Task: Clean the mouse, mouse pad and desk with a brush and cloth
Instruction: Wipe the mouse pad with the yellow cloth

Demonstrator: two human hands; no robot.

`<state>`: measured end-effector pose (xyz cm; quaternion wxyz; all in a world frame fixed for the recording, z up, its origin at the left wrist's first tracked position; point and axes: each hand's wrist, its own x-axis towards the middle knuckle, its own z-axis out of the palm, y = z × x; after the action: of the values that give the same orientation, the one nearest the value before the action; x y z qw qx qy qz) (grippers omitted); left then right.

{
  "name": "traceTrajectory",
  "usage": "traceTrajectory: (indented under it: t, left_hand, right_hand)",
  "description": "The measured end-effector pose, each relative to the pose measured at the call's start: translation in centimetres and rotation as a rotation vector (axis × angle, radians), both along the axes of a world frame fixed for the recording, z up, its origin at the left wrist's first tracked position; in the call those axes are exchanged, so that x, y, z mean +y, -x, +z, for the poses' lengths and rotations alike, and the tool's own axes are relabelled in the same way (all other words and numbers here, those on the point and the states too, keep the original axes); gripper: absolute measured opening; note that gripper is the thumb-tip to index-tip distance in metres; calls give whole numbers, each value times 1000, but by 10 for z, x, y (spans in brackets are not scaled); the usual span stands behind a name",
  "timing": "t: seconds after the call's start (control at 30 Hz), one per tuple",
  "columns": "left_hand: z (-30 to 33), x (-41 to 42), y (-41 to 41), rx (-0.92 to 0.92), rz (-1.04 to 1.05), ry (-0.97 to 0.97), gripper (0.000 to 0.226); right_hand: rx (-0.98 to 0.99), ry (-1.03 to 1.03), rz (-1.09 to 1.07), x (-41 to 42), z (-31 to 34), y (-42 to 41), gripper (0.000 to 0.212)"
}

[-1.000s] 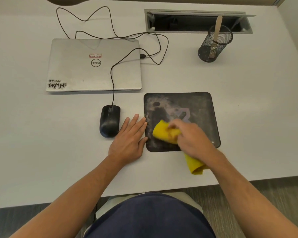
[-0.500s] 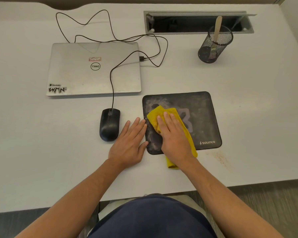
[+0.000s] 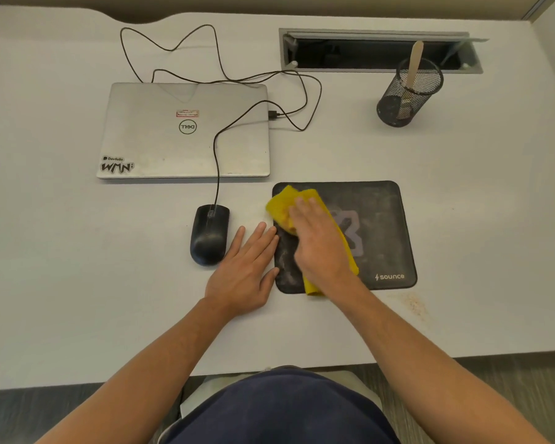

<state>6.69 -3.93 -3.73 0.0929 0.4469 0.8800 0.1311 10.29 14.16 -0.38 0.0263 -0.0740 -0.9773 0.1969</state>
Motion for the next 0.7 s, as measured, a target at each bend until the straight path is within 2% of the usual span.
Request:
traceTrajectory:
  t: [0.1,0.3,0.37,0.47,0.57,0.7]
  left_hand:
    - [-2,0,-1,2,7,-4,62]
    - [-2,-1,-1,1,12,42,64]
    - [-2,0,-1,3,15,41,64]
    - [-3,0,-1,5,24,50,64]
    - [-4,0,0,3,12,11,64]
    - [-3,1,0,2,6,-14,64]
  right_hand:
    - [-86,-54,61,-7,0,6,57]
    - [-182,-209,-30,29,3,48,57]
    - [-189,-198,-32,37,6,53,58]
    - [-134,-62,-77,33,12,35,58]
    - [-70,4,40,7,13,2,53]
    - [-182,-126,143,-4,7,-9,63]
